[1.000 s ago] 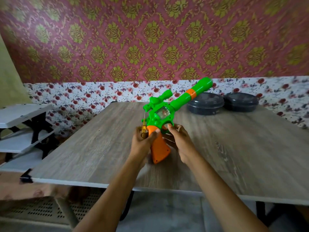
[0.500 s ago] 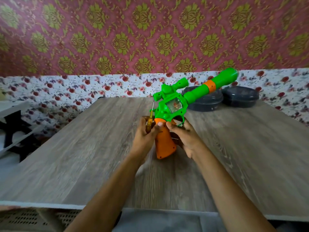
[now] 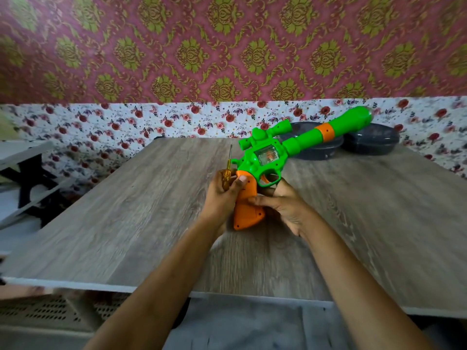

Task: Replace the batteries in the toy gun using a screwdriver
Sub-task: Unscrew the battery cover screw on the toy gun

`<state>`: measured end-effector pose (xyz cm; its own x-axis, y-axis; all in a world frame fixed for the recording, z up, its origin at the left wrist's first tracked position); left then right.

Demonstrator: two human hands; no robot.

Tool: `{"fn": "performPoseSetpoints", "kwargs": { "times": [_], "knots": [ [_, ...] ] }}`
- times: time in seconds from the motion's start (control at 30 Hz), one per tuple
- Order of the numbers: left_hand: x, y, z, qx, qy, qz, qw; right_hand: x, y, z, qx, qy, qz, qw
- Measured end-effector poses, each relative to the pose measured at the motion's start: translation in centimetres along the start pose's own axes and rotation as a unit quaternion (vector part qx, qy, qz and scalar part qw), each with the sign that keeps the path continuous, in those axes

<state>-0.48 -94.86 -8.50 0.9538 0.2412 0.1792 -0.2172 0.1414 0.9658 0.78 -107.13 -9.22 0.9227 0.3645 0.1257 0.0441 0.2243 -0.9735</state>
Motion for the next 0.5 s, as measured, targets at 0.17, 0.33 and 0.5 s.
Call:
{"fn": "performPoseSetpoints", "kwargs": {
  "times": [0.17, 0.33, 0.5],
  "knots": [
    [-0.7, 0.3, 0.0, -0.04, 0.014, -0.009, 0.999, -0.6, 0.8, 0.4, 0.023, 0.018, 0.03, 0.999],
    [-0.7, 1.7, -0.4, 0.07, 0.039, 0.031, 0.996, -0.1, 0.6, -0.3, -0.012, 0.044, 0.015, 0.999],
    [-0.6, 3.2, -3.9, 0.138, 0.143, 0.073, 0.977, 0.3, 0.0, -1.5, -0.033, 0.075, -0.011, 0.997]
  ]
}}
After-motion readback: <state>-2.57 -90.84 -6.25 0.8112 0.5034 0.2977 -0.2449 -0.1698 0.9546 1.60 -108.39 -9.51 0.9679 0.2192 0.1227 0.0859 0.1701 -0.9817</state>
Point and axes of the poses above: each hand's wrist, its own x-axis towards the middle knuckle, its own z-axis out of the palm, y = z × x, the point moved 7 cm from there along x, towards the middle knuckle, and after that the axes turned 1 degree about y, right-handed, at the moved point
